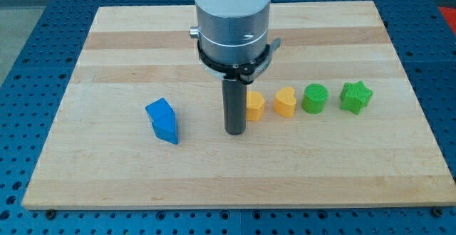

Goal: Slide the yellow hexagon to the left of yellow heart

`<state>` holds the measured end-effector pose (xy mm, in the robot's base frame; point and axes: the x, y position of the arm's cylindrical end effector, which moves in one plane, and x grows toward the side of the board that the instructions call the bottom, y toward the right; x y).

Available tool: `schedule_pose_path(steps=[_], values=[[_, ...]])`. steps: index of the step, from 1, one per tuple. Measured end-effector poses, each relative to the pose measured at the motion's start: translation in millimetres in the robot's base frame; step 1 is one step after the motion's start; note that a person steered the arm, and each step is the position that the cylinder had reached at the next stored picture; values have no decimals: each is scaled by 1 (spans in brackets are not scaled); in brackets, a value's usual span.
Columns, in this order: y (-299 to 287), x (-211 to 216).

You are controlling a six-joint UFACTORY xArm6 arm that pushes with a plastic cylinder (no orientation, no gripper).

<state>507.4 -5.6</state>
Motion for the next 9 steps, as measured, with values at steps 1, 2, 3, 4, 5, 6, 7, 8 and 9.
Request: schedule_pose_path(steps=[1,2,3,4,5,6,7,8,9], values=[[0,0],[2,0],[7,-3],[11,-8],[12,-9],[12,-10],[12,-12],[4,-1],[-32,11]])
